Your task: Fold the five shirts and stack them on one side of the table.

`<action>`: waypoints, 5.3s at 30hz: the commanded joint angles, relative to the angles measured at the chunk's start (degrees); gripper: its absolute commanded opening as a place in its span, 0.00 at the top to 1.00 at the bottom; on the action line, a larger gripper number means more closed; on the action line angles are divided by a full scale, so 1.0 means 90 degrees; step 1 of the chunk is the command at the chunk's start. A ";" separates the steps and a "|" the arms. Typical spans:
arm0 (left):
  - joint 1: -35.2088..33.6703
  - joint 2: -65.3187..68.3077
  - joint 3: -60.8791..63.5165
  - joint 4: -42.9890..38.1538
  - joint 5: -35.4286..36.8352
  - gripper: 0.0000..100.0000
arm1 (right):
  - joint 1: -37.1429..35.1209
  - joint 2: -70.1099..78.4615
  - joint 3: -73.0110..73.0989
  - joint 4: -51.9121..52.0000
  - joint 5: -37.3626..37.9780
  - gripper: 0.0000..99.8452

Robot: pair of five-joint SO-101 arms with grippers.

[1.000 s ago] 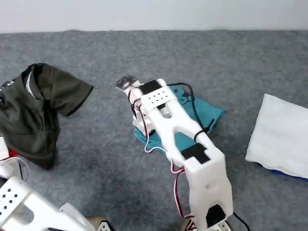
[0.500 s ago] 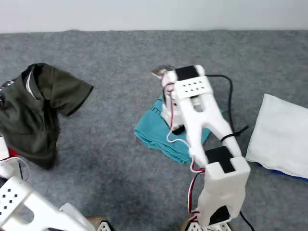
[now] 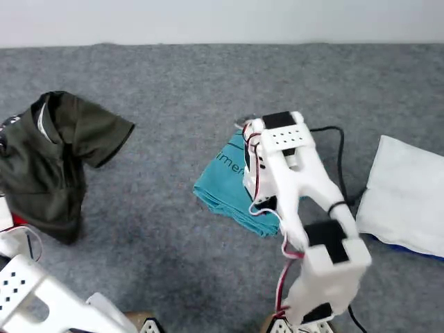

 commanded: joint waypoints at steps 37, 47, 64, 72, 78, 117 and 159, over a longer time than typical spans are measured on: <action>0.0029 -0.0098 -0.0083 0.0010 -0.0586 0.98 | 0.0855 0.2398 -0.0869 -0.2896 -0.5158 0.63; 0.0029 -0.0098 -0.0122 0.0010 -0.0586 0.98 | 0.0904 0.2613 -0.1153 -0.2584 -0.5138 0.96; 0.0029 -0.0098 -0.0093 0.0000 -0.0977 0.98 | 0.1685 -0.0415 -0.1153 -0.0825 -0.2159 0.99; 0.0029 -0.0098 -0.0103 0.0000 -0.0977 0.98 | 0.1871 -0.1538 -0.1153 0.0112 -0.1250 0.99; 0.0029 -0.0098 -0.0112 0.0000 -0.0987 0.98 | 0.2379 -0.2457 -0.1162 0.0396 -0.0586 0.99; 0.0029 -0.0127 0.0210 0.0000 -0.0996 0.98 | 0.5924 -0.1070 -0.1172 -0.2535 0.2598 0.99; 0.0020 -0.0147 0.0181 -0.0127 -0.0967 0.98 | 0.4274 0.1490 -0.2335 0.0611 0.1055 0.99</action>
